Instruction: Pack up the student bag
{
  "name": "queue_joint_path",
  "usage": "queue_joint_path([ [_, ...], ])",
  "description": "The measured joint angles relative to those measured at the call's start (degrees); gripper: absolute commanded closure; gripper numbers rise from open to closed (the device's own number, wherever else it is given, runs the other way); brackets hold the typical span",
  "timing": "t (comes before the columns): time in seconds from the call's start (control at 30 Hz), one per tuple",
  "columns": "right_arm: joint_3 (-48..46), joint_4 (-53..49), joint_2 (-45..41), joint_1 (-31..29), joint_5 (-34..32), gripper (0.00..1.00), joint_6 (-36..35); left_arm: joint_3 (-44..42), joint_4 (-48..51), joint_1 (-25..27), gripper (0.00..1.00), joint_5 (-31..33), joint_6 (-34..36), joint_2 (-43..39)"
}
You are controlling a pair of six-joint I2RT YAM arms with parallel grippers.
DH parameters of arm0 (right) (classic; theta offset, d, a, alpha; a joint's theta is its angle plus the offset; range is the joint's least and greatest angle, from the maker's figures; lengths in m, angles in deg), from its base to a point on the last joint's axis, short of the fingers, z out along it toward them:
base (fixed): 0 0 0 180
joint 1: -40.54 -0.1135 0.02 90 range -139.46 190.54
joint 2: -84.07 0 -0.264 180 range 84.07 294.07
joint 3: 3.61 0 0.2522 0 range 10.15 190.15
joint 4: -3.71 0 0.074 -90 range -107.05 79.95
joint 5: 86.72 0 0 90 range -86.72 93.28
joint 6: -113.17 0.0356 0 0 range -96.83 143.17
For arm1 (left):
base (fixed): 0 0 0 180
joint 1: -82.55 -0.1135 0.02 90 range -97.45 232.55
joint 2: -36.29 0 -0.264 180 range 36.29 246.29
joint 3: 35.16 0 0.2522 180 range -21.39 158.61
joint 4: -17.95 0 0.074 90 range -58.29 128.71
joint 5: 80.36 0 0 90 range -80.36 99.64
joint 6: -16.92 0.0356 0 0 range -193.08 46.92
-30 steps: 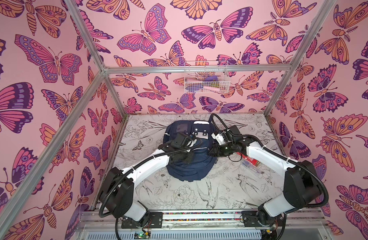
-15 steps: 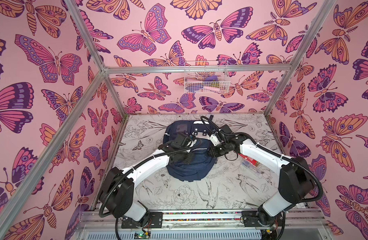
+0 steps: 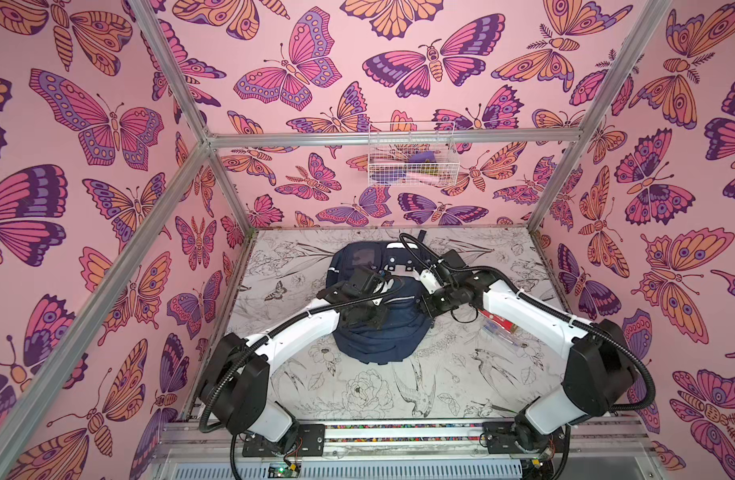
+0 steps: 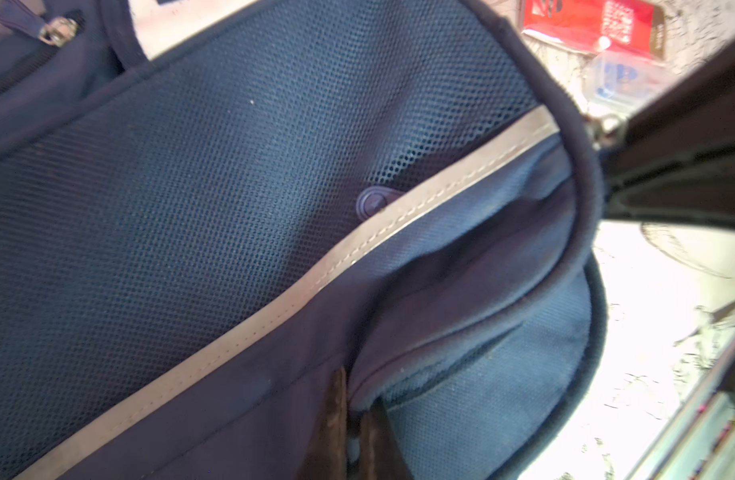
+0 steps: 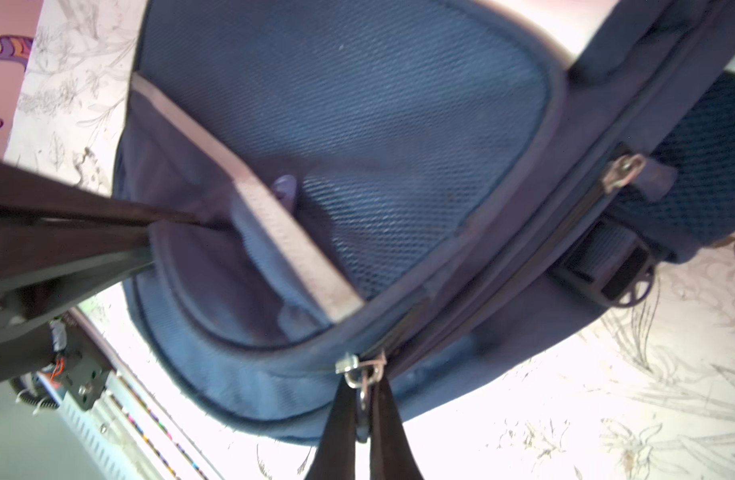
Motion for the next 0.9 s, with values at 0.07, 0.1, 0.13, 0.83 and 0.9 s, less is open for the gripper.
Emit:
queue_joint_path([
  [0.07,0.74,-1.97,-0.04,-0.83,0.13,1.00,-0.02,0.26,0.28,0.02,1.00,-0.87,-1.46,0.09],
  [0.1,1.20,-2.78,-0.04,-1.25,0.26,1.00,0.00,0.33,0.37,0.02,1.00,-1.27,-2.19,0.09],
  [0.13,1.86,-3.72,-0.04,-1.70,0.55,1.00,0.00,0.42,0.39,0.02,1.00,-1.68,-3.02,0.09],
  [0.83,4.48,-7.30,3.23,-3.02,7.85,1.00,5.88,-9.75,-7.34,-22.36,0.30,-11.98,-28.72,-14.08],
  [0.9,4.22,-7.26,3.23,-3.02,8.15,1.00,5.95,-10.99,-6.29,-25.29,0.33,-13.55,-30.49,-13.29],
])
